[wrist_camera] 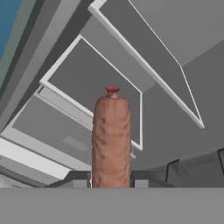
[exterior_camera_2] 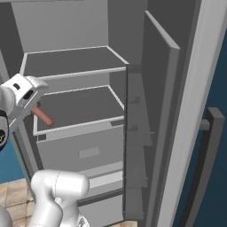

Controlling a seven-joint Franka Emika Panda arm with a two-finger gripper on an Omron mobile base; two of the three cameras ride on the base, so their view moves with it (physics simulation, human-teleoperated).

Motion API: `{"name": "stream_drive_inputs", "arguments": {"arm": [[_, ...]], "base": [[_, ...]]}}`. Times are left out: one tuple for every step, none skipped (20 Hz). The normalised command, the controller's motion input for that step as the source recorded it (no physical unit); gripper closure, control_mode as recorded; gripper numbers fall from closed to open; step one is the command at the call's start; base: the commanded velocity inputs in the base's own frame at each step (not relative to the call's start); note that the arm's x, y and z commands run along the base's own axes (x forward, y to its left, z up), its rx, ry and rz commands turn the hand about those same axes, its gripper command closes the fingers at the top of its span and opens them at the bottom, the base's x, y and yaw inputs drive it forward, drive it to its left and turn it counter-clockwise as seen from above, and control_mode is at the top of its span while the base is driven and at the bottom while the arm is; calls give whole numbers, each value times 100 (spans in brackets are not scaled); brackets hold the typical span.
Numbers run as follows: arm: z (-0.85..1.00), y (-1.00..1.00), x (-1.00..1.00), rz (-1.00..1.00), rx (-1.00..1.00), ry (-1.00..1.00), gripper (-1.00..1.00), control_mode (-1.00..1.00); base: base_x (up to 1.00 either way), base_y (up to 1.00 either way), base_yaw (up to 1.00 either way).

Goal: Move the hot dog bun to the plate on the dining table and place the condiment next to that plate. Then navigate to the fridge and take the sausage and place it on the plate as well.

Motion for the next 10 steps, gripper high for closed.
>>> {"name": "stream_drive_inputs", "arguments": {"arm": [[-9,25,-39,0,-14,0,100,-100],[0,0,0,0,0,0,100,100],[0,0,0,0,0,0,100,100],[0,0,0,0,0,0,100,100],[0,0,0,0,0,0,100,100],[0,0,0,0,0,0,100,100],[0,0,0,0,0,0,100,100],[0,0,0,0,0,0,100,100],[0,0,0,0,0,0,100,100],[0,0,0,0,0,0,100,100]], "base": [[0,0,0],[-41,29,5],[-51,18,4],[-53,10,3],[-70,5,8],[-80,5,15],[-90,3,25],[-93,2,31],[-100,0,35],[-100,0,38]]}}
